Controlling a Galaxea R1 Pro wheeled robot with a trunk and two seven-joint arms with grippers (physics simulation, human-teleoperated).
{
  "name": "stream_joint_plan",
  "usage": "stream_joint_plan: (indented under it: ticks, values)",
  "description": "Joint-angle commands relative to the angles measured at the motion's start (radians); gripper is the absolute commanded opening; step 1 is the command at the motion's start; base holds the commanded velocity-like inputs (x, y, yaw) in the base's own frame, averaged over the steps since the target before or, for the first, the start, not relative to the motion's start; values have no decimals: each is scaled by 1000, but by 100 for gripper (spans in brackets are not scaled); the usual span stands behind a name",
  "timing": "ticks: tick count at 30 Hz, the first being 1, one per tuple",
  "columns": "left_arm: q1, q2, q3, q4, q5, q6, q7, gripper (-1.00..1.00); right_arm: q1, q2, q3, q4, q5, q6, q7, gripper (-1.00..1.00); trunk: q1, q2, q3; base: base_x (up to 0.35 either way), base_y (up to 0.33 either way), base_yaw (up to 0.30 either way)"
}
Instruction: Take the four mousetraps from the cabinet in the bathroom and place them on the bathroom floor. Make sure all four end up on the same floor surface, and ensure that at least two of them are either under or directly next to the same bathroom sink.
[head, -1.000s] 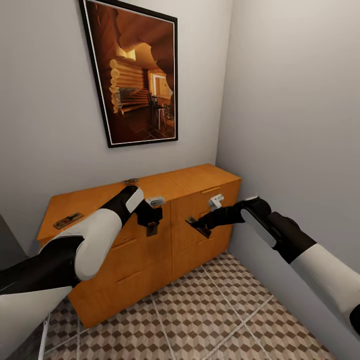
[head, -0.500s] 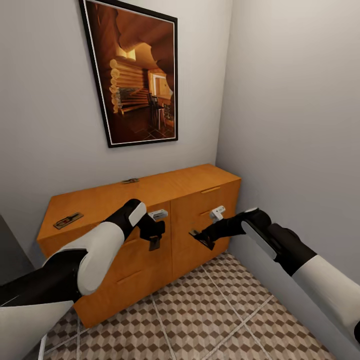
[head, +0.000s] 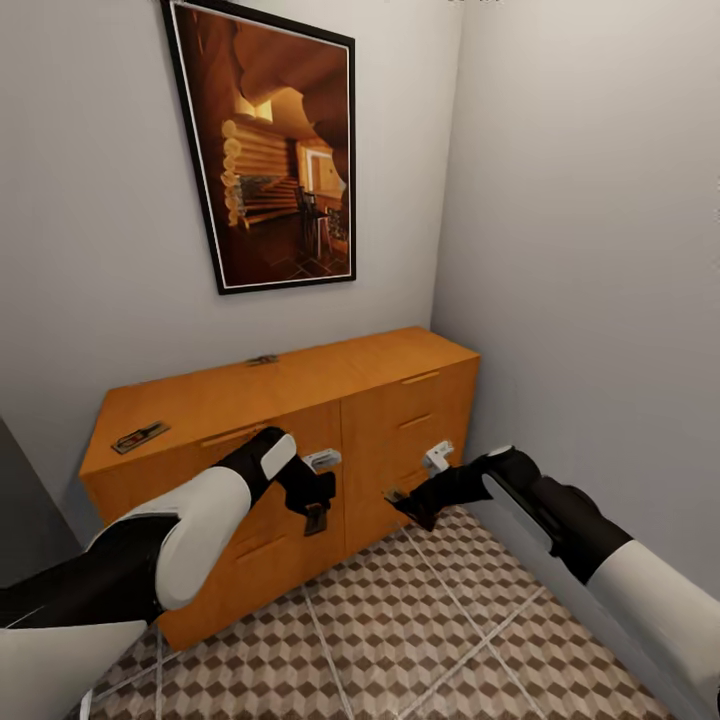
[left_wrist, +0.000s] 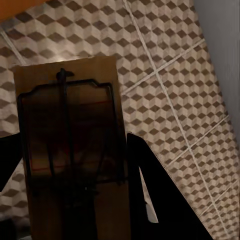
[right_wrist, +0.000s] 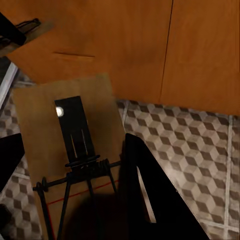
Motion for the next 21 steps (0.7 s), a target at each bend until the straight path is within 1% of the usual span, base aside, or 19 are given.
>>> stream_joint_plan:
  ticks: [1,3,6,7,8,11,14,15,18,21]
  values:
    - [14,0,8,2,-5,-9,-2,-100,4,1,2,20,4,-17,1,-100,0,-1,-1,-256,0,0]
    - [47,0,8,5,-5,-39,-6,-100,8,2,4,68,7,-49,1,-100,0,-1,-1,-303,0,0]
    - [76,0,8,6,-5,-60,-7,-100,9,4,4,118,9,-70,2,-100,0,-1,-1,-325,0,0]
    - [95,0,8,7,-5,-71,-14,-100,10,4,5,149,10,-78,2,-100,0,-1,-1,-332,0,0]
    - [101,0,8,7,-5,-74,-17,-100,10,5,6,168,11,-84,2,-100,0,-1,-1,-334,0,0]
    - [150,0,8,8,-5,-121,-52,-100,16,7,16,232,16,-114,2,-100,0,-1,-1,-336,0,0]
    - [204,0,7,44,-7,-216,-85,-100,27,10,63,311,62,-181,3,-100,0,-1,-1,-337,0,0]
    - [209,0,7,50,-7,-228,-87,-100,29,10,69,325,68,-194,4,-100,0,-1,-1,-337,0,0]
    - [242,0,7,91,-9,-300,-93,-100,35,11,76,357,76,-210,3,-100,0,-1,-1,-336,0,0]
    - [300,1,5,108,-12,-401,-94,-100,65,11,79,394,83,-240,-1,-100,0,-1,-1,-337,0,0]
